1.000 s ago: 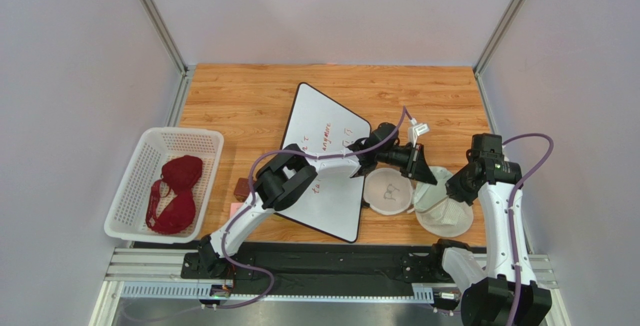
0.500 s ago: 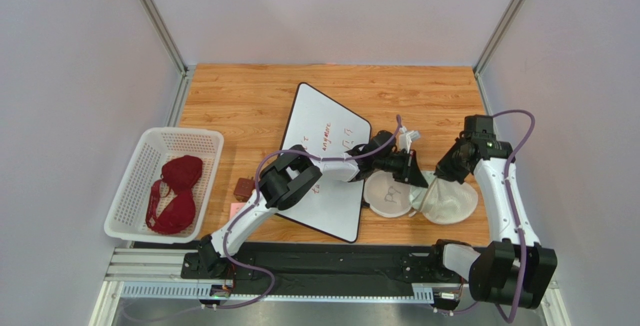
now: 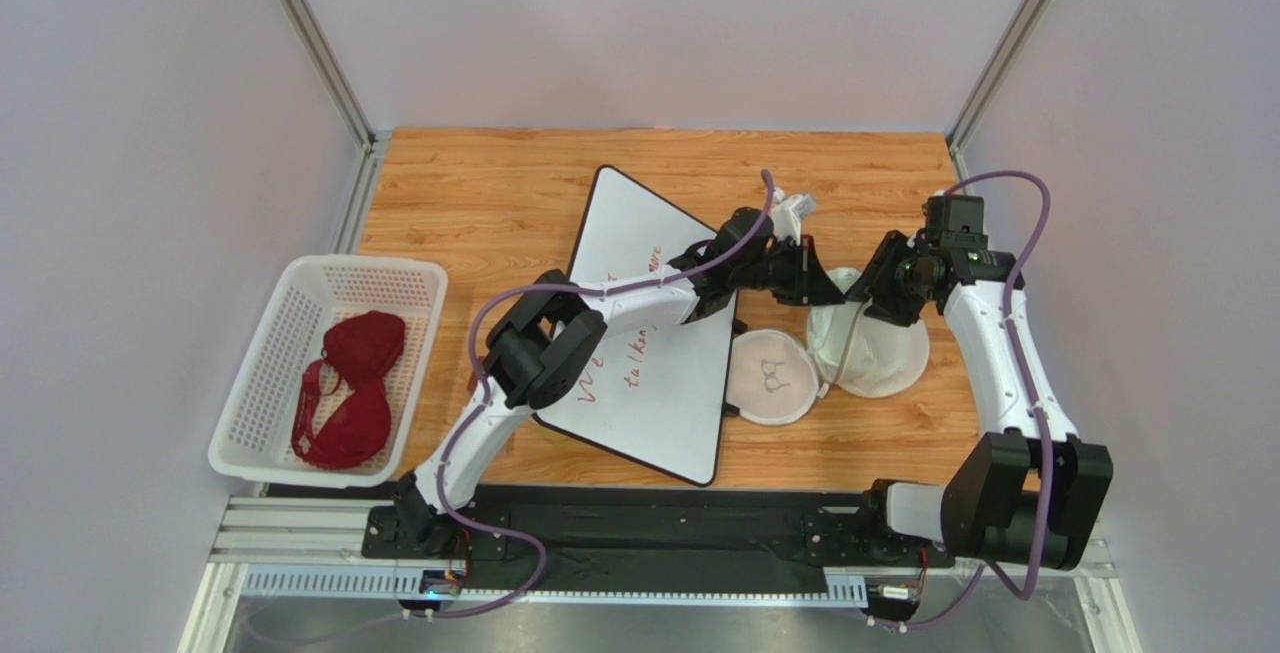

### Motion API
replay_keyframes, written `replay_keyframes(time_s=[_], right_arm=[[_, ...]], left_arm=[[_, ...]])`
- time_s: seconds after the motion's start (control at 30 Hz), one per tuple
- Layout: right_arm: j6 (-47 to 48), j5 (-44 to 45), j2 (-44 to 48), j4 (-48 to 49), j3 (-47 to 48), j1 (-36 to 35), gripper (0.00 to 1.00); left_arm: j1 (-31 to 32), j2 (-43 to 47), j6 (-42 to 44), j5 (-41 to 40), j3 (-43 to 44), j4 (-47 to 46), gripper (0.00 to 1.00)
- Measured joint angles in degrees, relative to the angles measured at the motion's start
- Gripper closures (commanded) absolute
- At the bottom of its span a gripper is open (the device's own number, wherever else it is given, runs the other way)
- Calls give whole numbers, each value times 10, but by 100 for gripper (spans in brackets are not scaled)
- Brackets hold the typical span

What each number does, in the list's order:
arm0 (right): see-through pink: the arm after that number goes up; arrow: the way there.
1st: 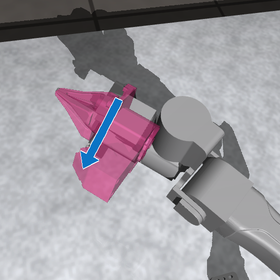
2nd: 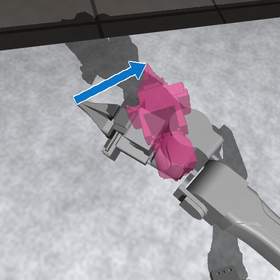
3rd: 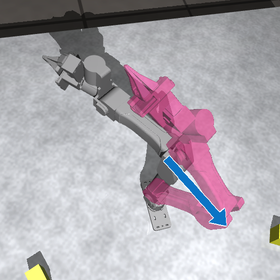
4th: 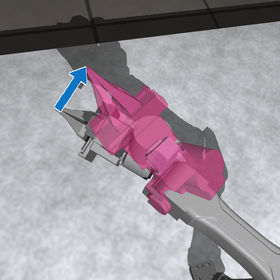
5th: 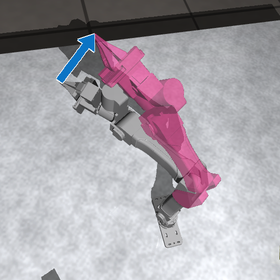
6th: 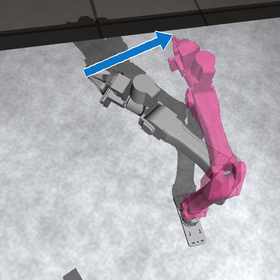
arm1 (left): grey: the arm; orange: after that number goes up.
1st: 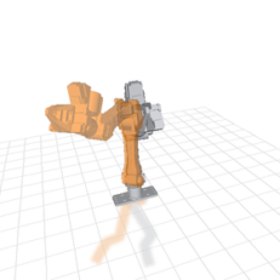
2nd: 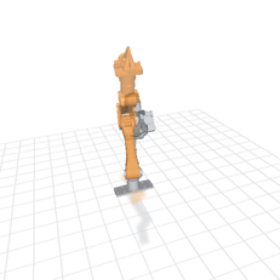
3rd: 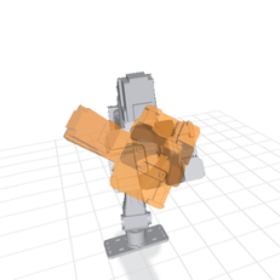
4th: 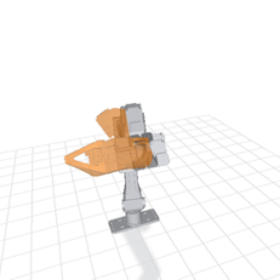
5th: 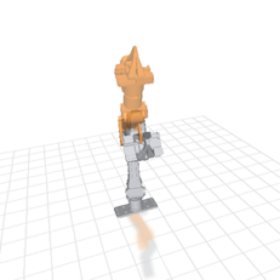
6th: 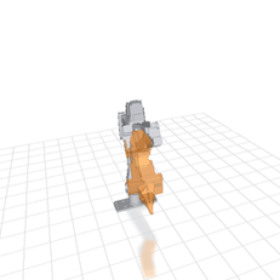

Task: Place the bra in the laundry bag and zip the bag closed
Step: Place the bra in the laundry bag.

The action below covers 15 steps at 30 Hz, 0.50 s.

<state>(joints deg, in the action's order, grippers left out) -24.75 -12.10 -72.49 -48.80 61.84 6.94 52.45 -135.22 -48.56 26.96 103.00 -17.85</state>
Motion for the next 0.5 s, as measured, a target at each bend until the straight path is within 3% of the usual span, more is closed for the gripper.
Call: replay_keyframes(time_s=[0.27, 0.5], right_arm=[[26, 66, -17, -35, 16, -11, 28], [30, 193, 46, -86, 34, -141, 25]], left_arm=[[9, -23, 0, 12, 11, 9, 100], [9, -28, 2, 13, 28, 40, 100]])
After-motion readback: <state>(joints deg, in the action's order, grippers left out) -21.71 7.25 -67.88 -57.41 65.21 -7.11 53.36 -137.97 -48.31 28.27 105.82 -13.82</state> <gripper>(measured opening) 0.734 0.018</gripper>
